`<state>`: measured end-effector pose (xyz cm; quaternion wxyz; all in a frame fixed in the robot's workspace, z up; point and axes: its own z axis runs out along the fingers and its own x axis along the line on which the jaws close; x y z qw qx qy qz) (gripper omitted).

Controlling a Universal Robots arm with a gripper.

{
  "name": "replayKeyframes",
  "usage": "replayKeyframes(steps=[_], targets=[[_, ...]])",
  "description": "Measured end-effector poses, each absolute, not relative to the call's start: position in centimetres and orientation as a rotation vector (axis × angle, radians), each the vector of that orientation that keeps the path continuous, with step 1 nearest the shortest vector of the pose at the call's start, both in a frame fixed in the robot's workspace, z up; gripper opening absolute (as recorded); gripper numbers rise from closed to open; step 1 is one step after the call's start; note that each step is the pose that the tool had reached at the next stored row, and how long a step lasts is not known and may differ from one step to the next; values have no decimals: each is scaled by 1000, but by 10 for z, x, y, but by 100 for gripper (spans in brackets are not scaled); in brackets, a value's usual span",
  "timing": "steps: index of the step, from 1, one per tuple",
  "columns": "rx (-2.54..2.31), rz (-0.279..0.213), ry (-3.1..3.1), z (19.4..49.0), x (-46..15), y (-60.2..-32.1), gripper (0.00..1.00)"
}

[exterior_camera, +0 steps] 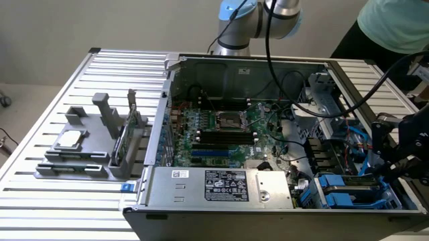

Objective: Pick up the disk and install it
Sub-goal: 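Insert the first disk wire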

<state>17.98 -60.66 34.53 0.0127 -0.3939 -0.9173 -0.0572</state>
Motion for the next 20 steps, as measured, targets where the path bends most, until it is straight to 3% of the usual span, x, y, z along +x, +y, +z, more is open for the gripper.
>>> replayKeyframes(steps=[20], targets=[[-1216, -165, -2817, 340, 189, -601, 24]])
